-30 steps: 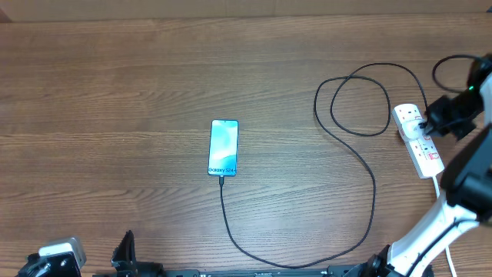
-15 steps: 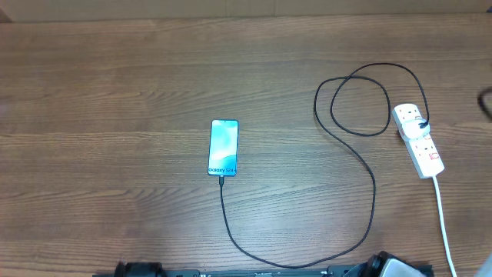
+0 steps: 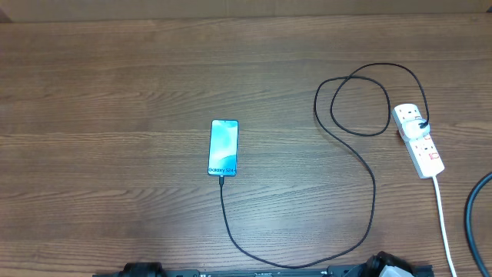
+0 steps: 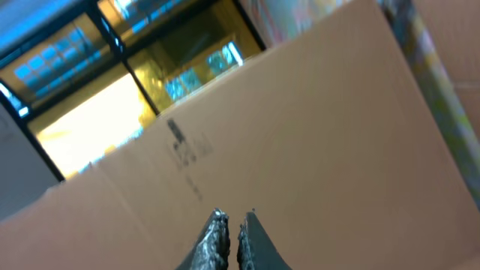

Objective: Plug charger to phone and switch on socket

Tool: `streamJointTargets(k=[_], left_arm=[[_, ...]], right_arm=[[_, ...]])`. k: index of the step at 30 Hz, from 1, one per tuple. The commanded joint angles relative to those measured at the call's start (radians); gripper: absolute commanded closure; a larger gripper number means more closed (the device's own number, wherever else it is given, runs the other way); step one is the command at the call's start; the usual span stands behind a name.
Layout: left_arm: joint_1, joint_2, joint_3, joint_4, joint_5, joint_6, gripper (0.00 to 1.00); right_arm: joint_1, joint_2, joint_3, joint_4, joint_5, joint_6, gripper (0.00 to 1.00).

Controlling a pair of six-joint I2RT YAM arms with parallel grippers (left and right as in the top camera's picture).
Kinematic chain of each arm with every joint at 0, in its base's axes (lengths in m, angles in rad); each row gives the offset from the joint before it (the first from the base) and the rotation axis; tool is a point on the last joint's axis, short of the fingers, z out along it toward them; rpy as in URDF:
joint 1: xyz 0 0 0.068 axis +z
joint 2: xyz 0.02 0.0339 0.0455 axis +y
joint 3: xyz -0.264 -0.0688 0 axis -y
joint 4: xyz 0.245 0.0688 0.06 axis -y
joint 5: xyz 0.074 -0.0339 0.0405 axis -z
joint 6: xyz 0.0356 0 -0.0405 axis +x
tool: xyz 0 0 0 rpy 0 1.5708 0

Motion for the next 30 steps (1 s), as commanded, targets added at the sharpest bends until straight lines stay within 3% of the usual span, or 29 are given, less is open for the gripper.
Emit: streamJointTargets(k=[1, 17, 23, 30], left_arm=[[0.007, -0.005, -0.003, 0.012, -0.014, 0.019, 0.0], [0.008, -0.005, -0.005, 0.011, -0.01, 0.012, 0.0], [0.008, -0.005, -0.05, 0.18, -0.011, -0.177, 0.0], [0.008, -0.005, -0.304, 0.38, -0.014, -0.21, 0.0]], right_arm=[[0.044, -0.05, -0.015, -0.103, 0.005, -0.167, 0.92], [0.131, -0.399, -0.32, -0.101, 0.029, -0.172, 0.92], [0.207, -0.436, -0.326, -0.102, 0.029, -0.172, 0.91], [0.213, -0.473, -0.326, -0.102, 0.029, -0.172, 0.9]])
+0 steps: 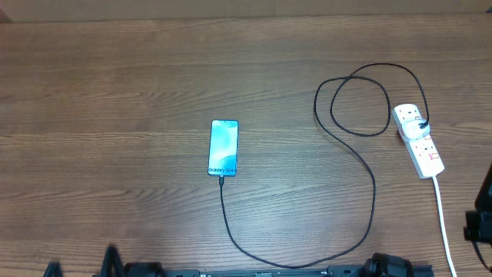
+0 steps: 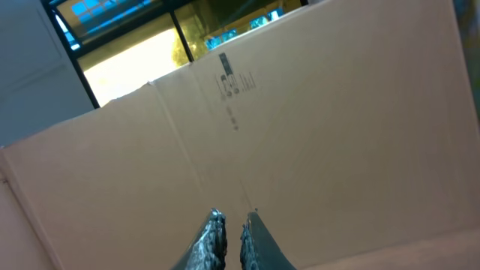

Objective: Plug charger to phone and switch on socket

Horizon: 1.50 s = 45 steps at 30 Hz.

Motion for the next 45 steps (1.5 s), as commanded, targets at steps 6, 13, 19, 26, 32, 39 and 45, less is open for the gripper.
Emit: streamJointTargets(k=[6, 13, 19, 26, 32, 39, 45], left_arm=[[0.008, -0.005, -0.414, 0.358, -0.013, -0.135, 0.0], [0.008, -0.004, -0.742, 0.692, -0.014, -0.29, 0.01], [0.008, -0.004, -0.913, 0.831, -0.022, -0.29, 0.0], [0.008, -0.004, -1.072, 0.998, -0.085, -0.29, 0.0], [0.008, 0.001, -1.08, 1.026, -0.095, -0.206, 0.01], [0.008, 0.002, -1.08, 1.021, -0.063, 0.063, 0.0], [0.008, 0.035, -1.08, 1.02, -0.066, 0.082, 0.0]], right_arm=[[0.006, -0.031, 0.001, 0.005, -0.034, -0.006, 0.88], [0.006, -0.031, 0.001, 0.011, -0.073, -0.006, 0.87], [0.003, -0.031, 0.001, 0.012, -0.072, -0.006, 0.87], [0.003, -0.031, 0.001, 0.011, -0.072, -0.006, 0.86], [0.003, -0.031, 0.001, 0.024, -0.071, -0.006, 0.81], [0.003, -0.031, 0.001, 0.069, -0.069, -0.006, 0.74], [0.001, -0.047, 0.002, 0.084, -0.069, -0.007, 0.82]])
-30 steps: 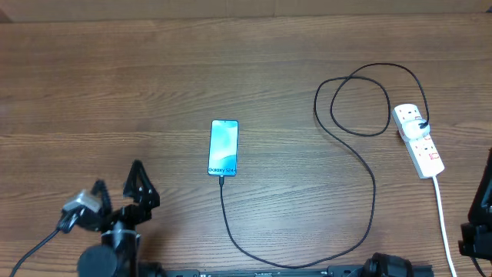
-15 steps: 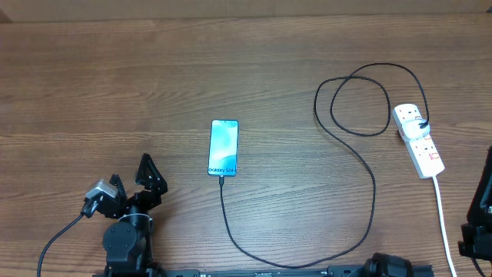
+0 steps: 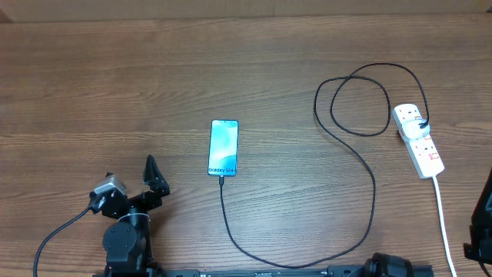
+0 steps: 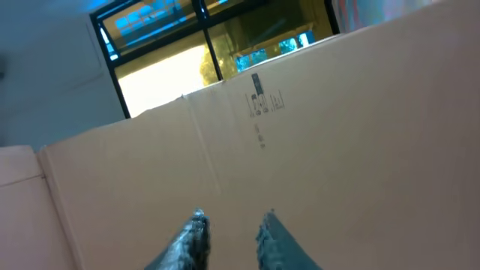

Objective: Plug charger to phone and switch on socket

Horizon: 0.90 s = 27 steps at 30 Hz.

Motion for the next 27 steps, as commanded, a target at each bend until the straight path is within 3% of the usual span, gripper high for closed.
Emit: streamJointTargets(k=[1, 8, 14, 27], left_arm=[[0.006, 0.043, -0.006, -0.001, 0.0, 0.084, 0.0], [0.006, 0.095, -0.006, 0.009, -0.031, 0.103, 0.01], [0.006, 0.095, -0.006, 0.005, -0.04, 0.103, 0.0], [0.01, 0.065, -0.006, 0.005, -0.036, 0.103, 0.0]], right_arm=[[-0.004, -0.035, 0.002, 0.003, -0.005, -0.002, 0.82], [-0.018, -0.111, 0.002, -0.015, -0.005, -0.005, 0.82], [-0.018, -0.119, 0.003, -0.015, -0.005, -0.001, 0.75], [-0.008, -0.139, 0.001, -0.044, -0.005, -0.002, 0.69]])
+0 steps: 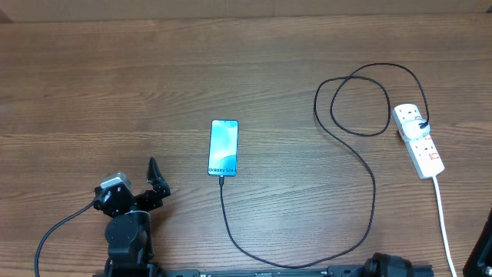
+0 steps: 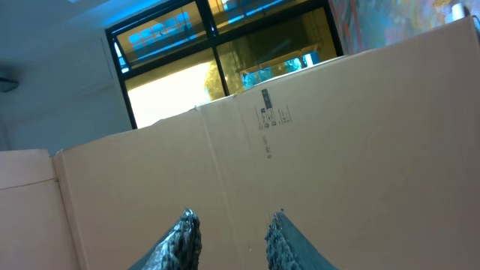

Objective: Plug charger to phone and switch on socket

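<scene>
The phone [image 1: 223,148] lies face up with a lit screen in the middle of the wooden table [image 1: 115,92]. A black cable [image 1: 374,192] meets its near edge and runs in loops to the charger plug [image 1: 411,123] in the white power strip [image 1: 421,150] at the right. My left gripper [image 1: 154,178] is open near the table's front, left of the phone and apart from it. In the wrist view my right gripper [image 2: 232,219] is open and empty, pointing up at a cardboard wall. Overhead, only a dark sliver of the right arm [image 1: 486,258] shows.
The strip's white lead [image 1: 444,223] runs to the front edge at the right. A cardboard wall [image 2: 337,135] stands ahead of the right wrist camera, with lit windows [image 2: 217,52] behind it.
My right gripper's jaws stand wider apart and its view has tilted a little. The left arm has shifted slightly toward the front edge. Less of the right arm shows at the right edge.
At first no arm was over the table and my right gripper was shut, facing the cardboard. Then the right arm showed at the right edge. Later the left arm stood at the front left with its gripper open and the right jaws had parted; now they are wider. Phone, cable and strip have not moved.
</scene>
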Tool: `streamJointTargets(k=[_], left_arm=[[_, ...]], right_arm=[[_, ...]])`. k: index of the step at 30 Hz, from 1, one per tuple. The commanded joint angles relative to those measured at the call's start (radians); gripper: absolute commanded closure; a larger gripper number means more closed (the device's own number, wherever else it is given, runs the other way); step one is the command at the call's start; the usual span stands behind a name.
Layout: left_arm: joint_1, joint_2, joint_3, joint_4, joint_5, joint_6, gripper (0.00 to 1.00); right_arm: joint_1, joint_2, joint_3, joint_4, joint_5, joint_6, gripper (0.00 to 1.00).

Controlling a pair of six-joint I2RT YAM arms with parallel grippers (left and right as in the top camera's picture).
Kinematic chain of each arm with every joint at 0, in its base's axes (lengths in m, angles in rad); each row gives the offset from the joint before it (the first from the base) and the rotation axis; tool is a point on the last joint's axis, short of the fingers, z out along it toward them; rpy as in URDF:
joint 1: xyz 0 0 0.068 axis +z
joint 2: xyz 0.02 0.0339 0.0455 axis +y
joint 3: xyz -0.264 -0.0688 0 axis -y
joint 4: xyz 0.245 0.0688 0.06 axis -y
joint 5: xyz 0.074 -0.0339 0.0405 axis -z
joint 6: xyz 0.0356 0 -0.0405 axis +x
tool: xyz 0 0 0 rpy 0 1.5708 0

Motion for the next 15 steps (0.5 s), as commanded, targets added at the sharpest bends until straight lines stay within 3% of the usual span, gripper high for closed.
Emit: streamJointTargets(k=[1, 15], left_arm=[[0.01, -0.043, -0.007, 0.004, -0.013, 0.015, 0.0], [0.021, -0.102, -0.009, 0.011, -0.01, 0.015, 0.0]], right_arm=[[0.013, -0.024, 0.0, 0.006, -0.002, -0.001, 0.69], [0.064, -0.118, 0.002, 0.008, -0.002, -0.008, 0.66]])
